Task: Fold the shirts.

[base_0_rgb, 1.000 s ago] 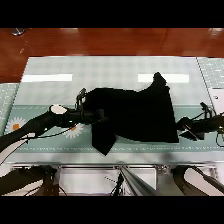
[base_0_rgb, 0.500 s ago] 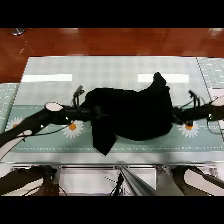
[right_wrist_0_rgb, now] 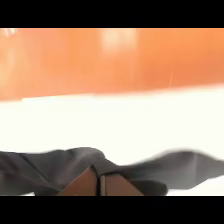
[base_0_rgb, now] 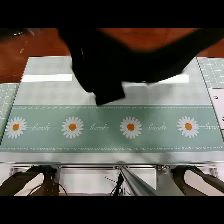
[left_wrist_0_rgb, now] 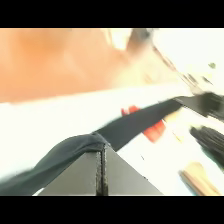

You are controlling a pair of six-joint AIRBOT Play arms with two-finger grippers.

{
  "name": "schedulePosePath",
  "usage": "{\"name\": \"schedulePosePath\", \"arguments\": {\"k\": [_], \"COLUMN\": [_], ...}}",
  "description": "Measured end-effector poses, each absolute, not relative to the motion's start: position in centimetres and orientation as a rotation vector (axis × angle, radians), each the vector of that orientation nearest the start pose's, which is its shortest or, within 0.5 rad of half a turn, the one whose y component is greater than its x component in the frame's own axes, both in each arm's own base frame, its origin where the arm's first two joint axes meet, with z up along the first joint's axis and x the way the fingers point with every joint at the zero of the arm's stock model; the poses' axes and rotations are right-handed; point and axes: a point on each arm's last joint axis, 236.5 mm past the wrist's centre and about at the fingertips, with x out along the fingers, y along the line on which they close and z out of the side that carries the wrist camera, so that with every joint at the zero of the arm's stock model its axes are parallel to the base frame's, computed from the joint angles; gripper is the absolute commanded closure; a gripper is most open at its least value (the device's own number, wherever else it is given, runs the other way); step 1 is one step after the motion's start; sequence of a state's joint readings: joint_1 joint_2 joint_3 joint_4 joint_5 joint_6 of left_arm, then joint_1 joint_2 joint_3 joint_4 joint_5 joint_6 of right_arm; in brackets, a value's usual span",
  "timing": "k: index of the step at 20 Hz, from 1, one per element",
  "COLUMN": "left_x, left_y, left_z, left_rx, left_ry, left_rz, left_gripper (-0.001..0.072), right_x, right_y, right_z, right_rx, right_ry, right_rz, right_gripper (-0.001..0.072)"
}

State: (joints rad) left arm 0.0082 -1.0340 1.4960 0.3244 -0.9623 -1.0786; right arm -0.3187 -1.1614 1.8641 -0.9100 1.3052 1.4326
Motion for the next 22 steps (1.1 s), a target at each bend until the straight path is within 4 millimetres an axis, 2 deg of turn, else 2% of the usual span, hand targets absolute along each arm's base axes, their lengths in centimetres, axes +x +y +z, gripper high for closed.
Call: {"name": "schedulePosePath", "arguments": {"k": [2,4,5,8,10,11,12,14,16,19,22], "left_x": [33.4,29.1,26.7,20.1,16.6,15.5,14.9,14.4,15.7,19.4,24.4], "left_y": [-15.5,-13.3,-12.4,-9.9,-8.4,-7.6,-6.6,-5.3,-4.2,-3.3,-3.4], "left_z": [46.9,51.4,53.0,55.7,56.3,56.3,55.7,54.2,51.5,45.3,36.4], "left_rx": [-0.376,-0.275,-0.236,-0.125,-0.071,-0.053,-0.034,-0.018,-0.042,-0.116,-0.216], "left_ry": [0.056,-0.059,-0.106,-0.213,-0.251,-0.260,-0.240,-0.191,-0.091,0.108,0.334], "left_rz": [-0.777,-0.663,-0.612,-0.446,-0.349,-0.301,-0.248,-0.181,-0.138,-0.112,-0.124], "left_gripper": [0.0684,0.0684,0.0684,0.0684,0.0684,0.0684,0.0684,0.0684,0.0683,0.0683,0.0683], "right_x": [35.6,30.2,27.7,20.6,17.0,15.6,14.5,13.6,14.0,16.7,20.9], "right_y": [2.1,2.3,2.2,2.1,2.4,2.5,2.7,2.6,2.6,3.0,2.7], "right_z": [42.8,46.4,47.7,50.3,50.9,50.9,50.8,49.5,47.7,43.0,36.8], "right_rx": [0.204,0.118,0.088,0.028,0.010,0.007,0.007,0.010,0.024,0.061,0.105], "right_ry": [0.332,0.244,0.207,0.105,0.065,0.058,0.057,0.097,0.162,0.321,0.492], "right_rz": [0.262,0.194,0.152,0.049,0.012,0.003,0.003,0.000,0.007,0.061,0.094], "right_gripper": [0.0691,0.0691,0.0691,0.0691,0.0691,0.0691,0.0691,0.0691,0.0691,0.0691,0.0691]}}
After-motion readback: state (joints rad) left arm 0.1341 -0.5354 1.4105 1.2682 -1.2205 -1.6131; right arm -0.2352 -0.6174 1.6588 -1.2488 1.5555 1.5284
